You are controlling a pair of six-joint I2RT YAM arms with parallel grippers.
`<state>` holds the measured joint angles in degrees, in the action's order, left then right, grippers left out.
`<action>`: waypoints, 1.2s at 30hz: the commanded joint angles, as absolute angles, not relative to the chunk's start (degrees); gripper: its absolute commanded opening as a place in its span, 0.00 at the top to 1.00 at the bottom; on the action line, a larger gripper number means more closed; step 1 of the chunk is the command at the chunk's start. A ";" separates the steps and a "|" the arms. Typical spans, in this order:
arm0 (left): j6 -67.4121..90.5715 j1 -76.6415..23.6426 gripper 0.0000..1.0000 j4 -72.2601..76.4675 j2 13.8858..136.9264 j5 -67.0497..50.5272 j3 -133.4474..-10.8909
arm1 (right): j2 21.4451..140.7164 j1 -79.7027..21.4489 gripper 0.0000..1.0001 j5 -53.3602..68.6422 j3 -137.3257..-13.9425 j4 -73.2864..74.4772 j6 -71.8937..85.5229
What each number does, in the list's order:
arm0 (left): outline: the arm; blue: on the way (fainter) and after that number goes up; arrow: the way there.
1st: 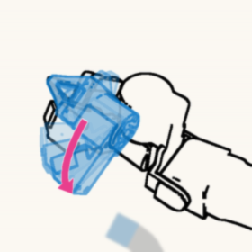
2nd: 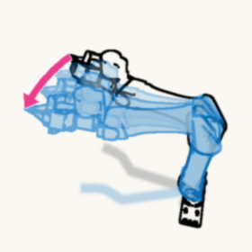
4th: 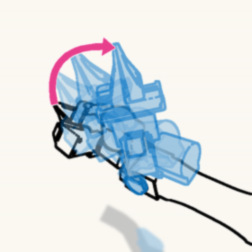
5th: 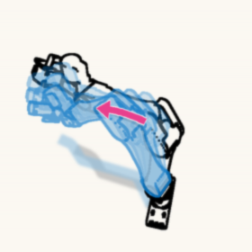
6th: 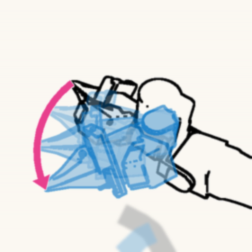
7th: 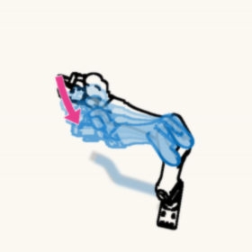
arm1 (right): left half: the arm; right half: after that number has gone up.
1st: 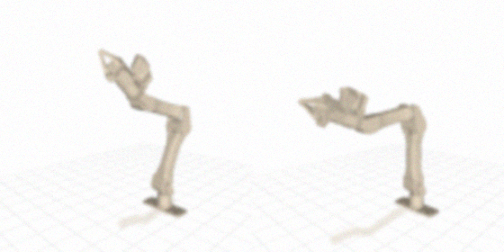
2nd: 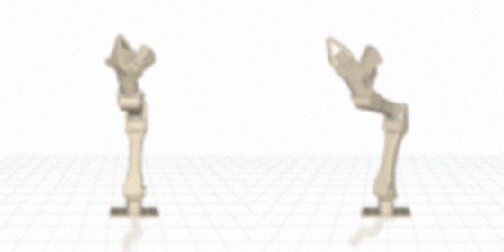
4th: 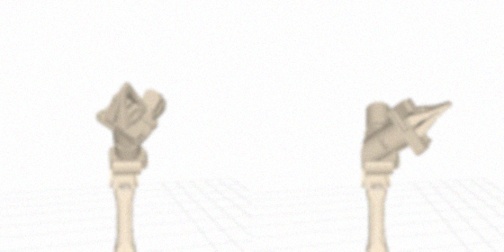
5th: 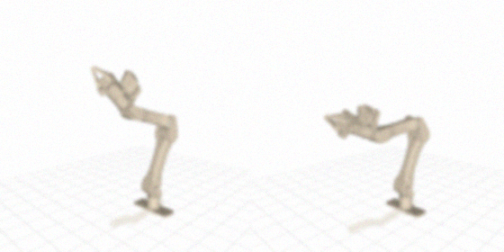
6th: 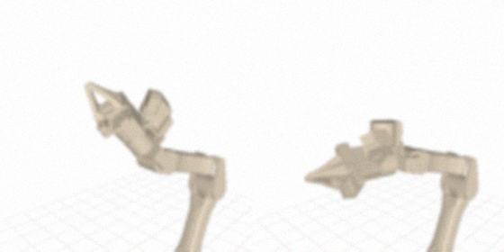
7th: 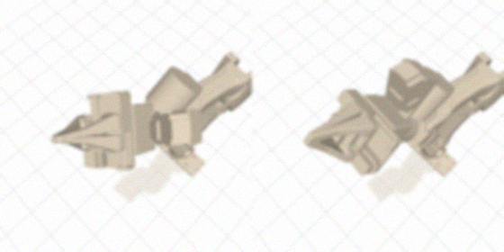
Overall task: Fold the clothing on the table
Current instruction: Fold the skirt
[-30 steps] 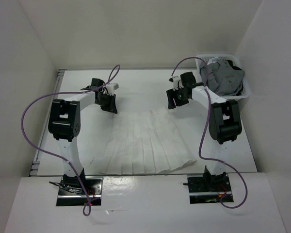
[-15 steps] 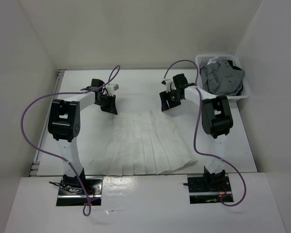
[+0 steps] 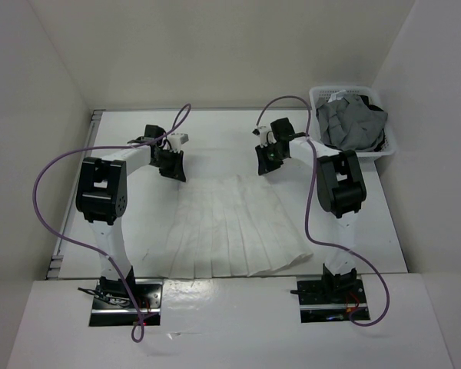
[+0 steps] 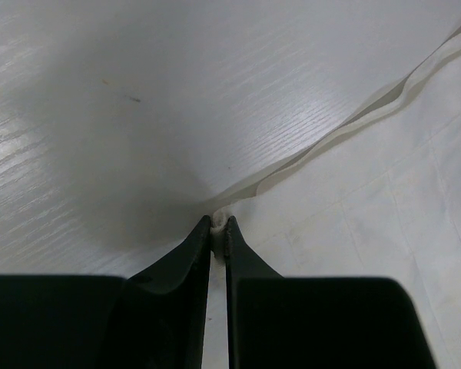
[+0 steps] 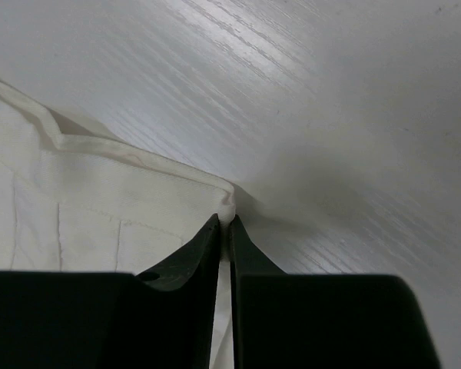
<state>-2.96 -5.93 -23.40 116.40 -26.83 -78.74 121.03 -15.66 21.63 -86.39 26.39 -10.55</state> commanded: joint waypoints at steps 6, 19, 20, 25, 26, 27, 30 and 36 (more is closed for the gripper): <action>-4.83 -6.15 0.96 -26.46 117.33 -25.23 -80.41 | 122.08 -15.82 1.00 20.14 -87.45 24.70 -12.13; -1.85 -6.15 1.00 -28.74 123.57 -20.39 -102.91 | 124.19 -15.82 1.00 1.86 -98.34 19.87 -12.13; -1.85 -6.15 1.00 -28.74 124.36 -19.69 -104.05 | 124.19 -15.82 1.00 0.89 -98.96 19.08 -12.13; -1.85 -7.29 1.00 -28.48 125.60 -17.32 -108.54 | 124.80 -15.82 1.00 -4.21 -101.59 16.70 -12.13; -1.85 -7.29 1.00 -27.95 125.07 -16.79 -109.07 | 124.80 -15.82 1.00 -5.35 -102.12 16.70 -12.13; -1.85 -7.29 1.00 -27.95 125.07 -16.27 -109.59 | 124.80 -15.82 1.00 -5.88 -102.13 15.31 -11.61; -1.85 -7.82 1.00 -27.33 124.54 -14.86 -111.44 | 123.66 -15.82 1.00 -8.08 -102.13 13.63 -11.60; -1.85 -7.82 1.00 -27.86 123.23 -13.45 -116.10 | 120.07 -15.82 1.00 -11.51 -101.60 10.99 -9.76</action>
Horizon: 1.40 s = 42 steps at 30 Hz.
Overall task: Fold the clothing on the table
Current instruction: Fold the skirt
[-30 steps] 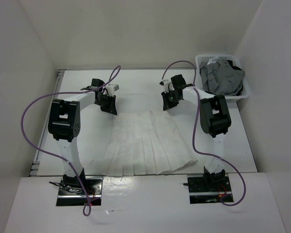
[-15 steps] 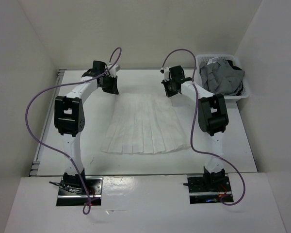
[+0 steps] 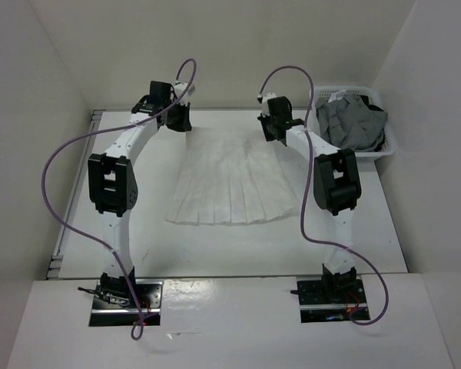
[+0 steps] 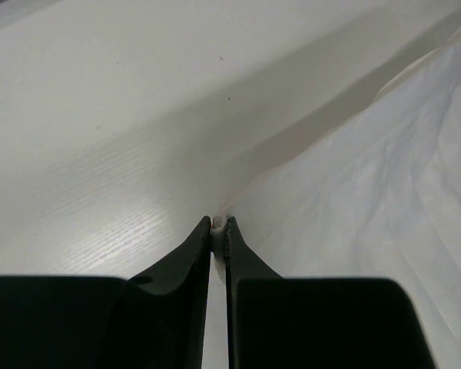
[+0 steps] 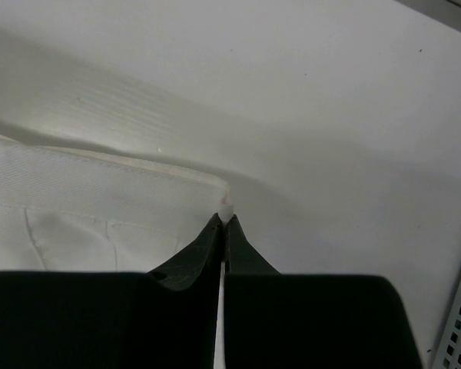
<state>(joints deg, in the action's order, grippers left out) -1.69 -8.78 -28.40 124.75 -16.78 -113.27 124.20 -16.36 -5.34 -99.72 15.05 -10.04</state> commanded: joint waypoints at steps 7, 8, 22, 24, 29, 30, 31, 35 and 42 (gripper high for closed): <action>-7.37 -10.19 1.00 -26.81 110.76 -12.91 -104.79 | 108.30 -16.87 1.00 -6.69 -92.38 12.21 -13.44; -9.04 -10.80 1.00 -26.81 109.26 -12.92 -102.76 | 104.97 -17.57 1.00 -6.68 -89.76 13.17 -14.32; -23.46 -13.62 0.84 -29.97 75.16 -14.24 -65.58 | 74.28 -23.73 0.65 7.47 -59.96 28.72 -38.75; -25.82 -13.62 0.78 -32.60 70.94 -13.71 -61.99 | 72.78 -24.34 0.61 6.68 -58.45 32.41 -41.90; -30.14 -16.78 0.60 -42.08 62.77 -17.31 -58.81 | 71.72 -24.87 0.52 -1.91 -54.41 35.95 -45.09; -30.15 -17.40 0.60 -42.88 61.36 -17.31 -58.80 | 72.59 -24.87 0.52 -3.50 -54.40 35.95 -45.09; -30.15 -17.92 0.58 -43.41 59.87 -17.31 -57.93 | 72.60 -24.87 0.52 -4.82 -53.62 35.43 -44.57; -29.53 -19.07 0.56 -43.42 51.43 -14.68 -55.72 | 75.23 -24.87 0.45 -3.01 -55.19 34.20 -41.49; -22.42 -19.07 0.56 -39.47 48.52 -4.33 -53.53 | 81.82 -27.77 0.24 6.23 -63.00 32.96 -34.46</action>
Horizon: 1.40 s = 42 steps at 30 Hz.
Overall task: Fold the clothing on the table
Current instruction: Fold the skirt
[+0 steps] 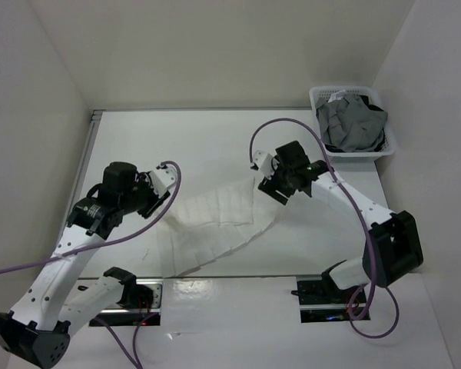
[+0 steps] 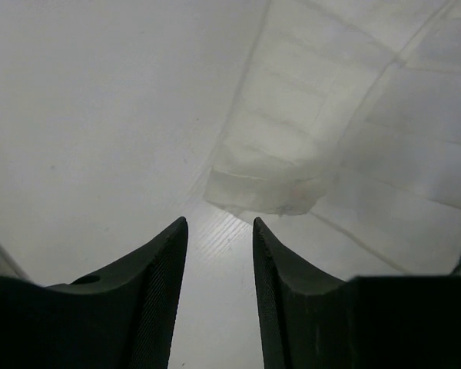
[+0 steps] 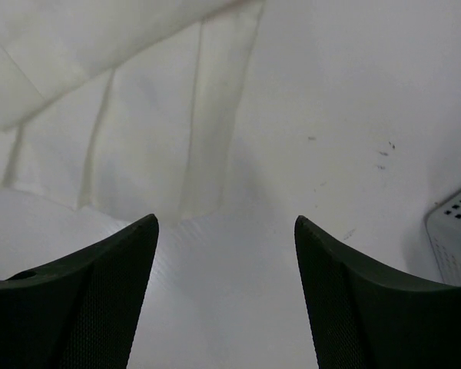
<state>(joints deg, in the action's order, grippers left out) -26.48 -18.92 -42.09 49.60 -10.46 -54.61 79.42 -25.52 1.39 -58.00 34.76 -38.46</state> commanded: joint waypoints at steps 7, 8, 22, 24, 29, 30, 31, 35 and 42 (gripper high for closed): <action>-10.39 -17.06 0.45 -33.32 50.71 9.05 -57.03 | 89.11 -41.03 0.24 2.38 -66.27 29.36 -29.89; -7.24 -16.53 0.40 -33.31 51.41 9.75 -58.17 | 89.82 -42.44 0.24 2.37 -67.05 28.83 -29.88; 6.15 7.98 0.28 -30.05 70.46 4.66 -62.75 | 98.61 -61.35 0.25 -3.78 -68.99 22.60 -31.02; 6.15 10.54 0.28 -30.85 72.50 3.79 -63.28 | 99.23 -61.35 0.25 -3.78 -68.99 21.54 -31.55; 6.68 14.68 0.28 -31.73 73.04 2.29 -62.67 | 101.68 -61.88 0.26 -3.78 -69.52 18.29 -32.08; 6.68 15.37 0.28 -31.21 72.17 2.29 -62.67 | 101.69 -61.88 0.26 -3.78 -69.52 17.76 -32.08; 6.68 15.90 0.28 -31.20 72.16 1.59 -62.67 | 102.30 -61.88 0.26 -3.78 -69.52 17.14 -32.60; 6.68 16.44 0.28 -31.20 71.63 1.58 -62.14 | 104.58 -61.88 0.27 -4.31 -70.74 16.62 -33.13; 6.68 16.44 0.28 -31.20 71.11 1.58 -62.14 | 107.49 -62.40 0.30 -4.83 -71.28 14.59 -34.28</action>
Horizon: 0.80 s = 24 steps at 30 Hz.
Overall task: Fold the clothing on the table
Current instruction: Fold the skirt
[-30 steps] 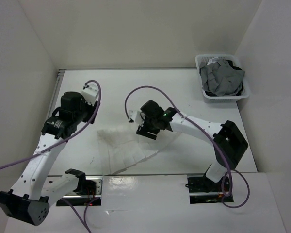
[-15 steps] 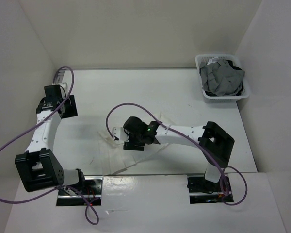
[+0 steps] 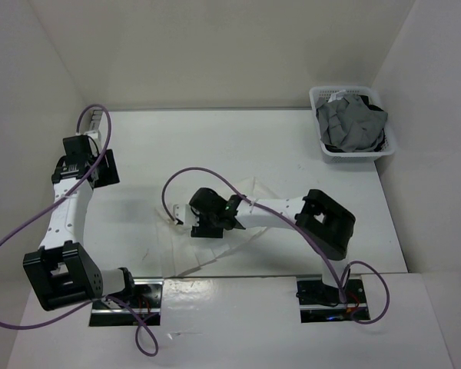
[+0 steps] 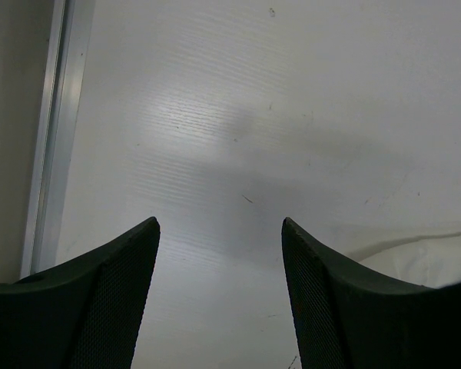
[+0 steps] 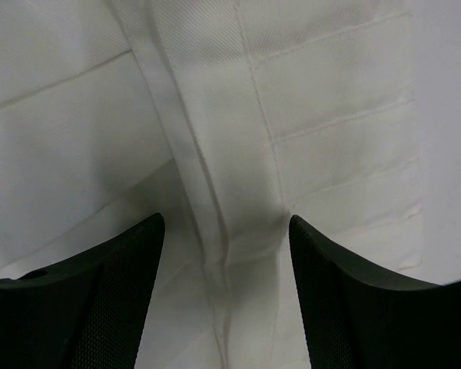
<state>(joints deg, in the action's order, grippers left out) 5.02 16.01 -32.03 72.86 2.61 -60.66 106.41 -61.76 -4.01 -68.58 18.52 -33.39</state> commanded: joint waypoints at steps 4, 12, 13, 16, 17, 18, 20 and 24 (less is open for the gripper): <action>6.68 16.44 0.27 -31.20 70.58 1.58 -62.14 | 109.15 -62.40 0.33 -4.83 -71.28 13.45 -34.28; 6.15 16.44 0.27 -31.20 70.58 0.97 -61.62 | 112.23 -61.09 0.74 -6.85 -72.33 10.64 -33.76; 6.15 16.44 0.27 -31.20 70.58 0.97 -61.61 | 112.85 -60.30 0.86 -7.73 -72.33 10.63 -33.75; 6.15 16.44 0.27 -31.20 70.58 0.35 -61.61 | 114.16 -57.84 0.97 -8.96 -73.91 9.41 -32.52; 6.15 16.44 0.27 -31.20 70.58 0.35 -61.61 | 114.69 -57.14 0.98 -8.96 -75.05 9.40 -31.82; 6.15 16.44 0.27 -31.20 70.58 0.35 -61.61 | 115.22 -56.43 0.98 -9.92 -75.67 8.80 -31.82; 6.15 16.44 0.27 -31.20 70.58 -0.26 -61.61 | 116.19 -53.89 1.00 -11.68 -76.73 8.01 -31.82; 5.63 16.44 0.27 -31.20 70.05 -0.26 -61.61 | 120.05 -48.10 1.00 -15.46 -81.54 5.63 -31.20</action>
<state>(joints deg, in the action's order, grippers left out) 4.97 16.05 -32.03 72.07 0.97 -60.66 117.43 -52.38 -10.83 -77.47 9.74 -32.64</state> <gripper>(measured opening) 0.728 0.039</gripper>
